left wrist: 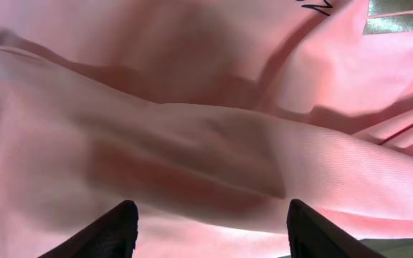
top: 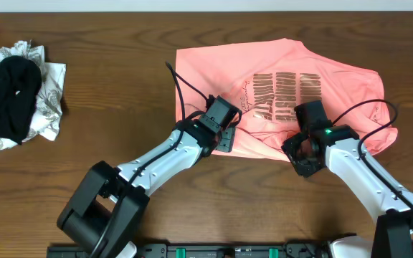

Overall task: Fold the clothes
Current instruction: 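Grasp the t-shirt's lower right fabric with the right gripper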

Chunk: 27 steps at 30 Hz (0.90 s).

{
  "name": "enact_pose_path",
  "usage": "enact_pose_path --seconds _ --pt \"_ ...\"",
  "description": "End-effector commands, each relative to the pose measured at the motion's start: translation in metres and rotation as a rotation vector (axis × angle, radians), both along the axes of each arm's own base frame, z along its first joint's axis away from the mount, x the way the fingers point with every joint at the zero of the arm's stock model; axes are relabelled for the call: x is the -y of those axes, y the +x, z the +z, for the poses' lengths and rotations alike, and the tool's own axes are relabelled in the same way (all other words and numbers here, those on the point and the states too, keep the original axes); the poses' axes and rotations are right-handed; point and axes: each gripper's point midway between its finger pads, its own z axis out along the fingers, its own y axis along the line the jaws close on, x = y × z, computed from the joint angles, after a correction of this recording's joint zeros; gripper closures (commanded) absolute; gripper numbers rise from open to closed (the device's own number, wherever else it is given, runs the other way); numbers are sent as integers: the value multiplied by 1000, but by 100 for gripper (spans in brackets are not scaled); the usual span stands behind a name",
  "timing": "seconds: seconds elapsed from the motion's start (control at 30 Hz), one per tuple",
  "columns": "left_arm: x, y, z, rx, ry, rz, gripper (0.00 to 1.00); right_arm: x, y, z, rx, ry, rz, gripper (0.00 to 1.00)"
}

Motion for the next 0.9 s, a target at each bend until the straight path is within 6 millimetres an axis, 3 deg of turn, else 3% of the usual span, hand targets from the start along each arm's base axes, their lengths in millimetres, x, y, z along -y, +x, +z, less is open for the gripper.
enact_pose_path --seconds 0.0,0.2,0.47,0.6,0.73,0.87 --pt "1 6 5 20 5 -3 33 4 -2 -4 -7 -19 -33 56" --pt "1 6 5 20 5 -3 32 4 -4 -12 0 -8 -74 57" --pt "1 6 5 20 5 -3 32 4 -4 -21 18 1 -103 69" --pt "1 6 5 20 5 -3 32 4 -2 -21 26 2 -104 69" --pt "1 6 5 20 5 -3 32 7 -2 -21 32 -16 -107 60" --pt "1 6 5 20 5 -3 32 7 0 -21 38 -12 -123 58"
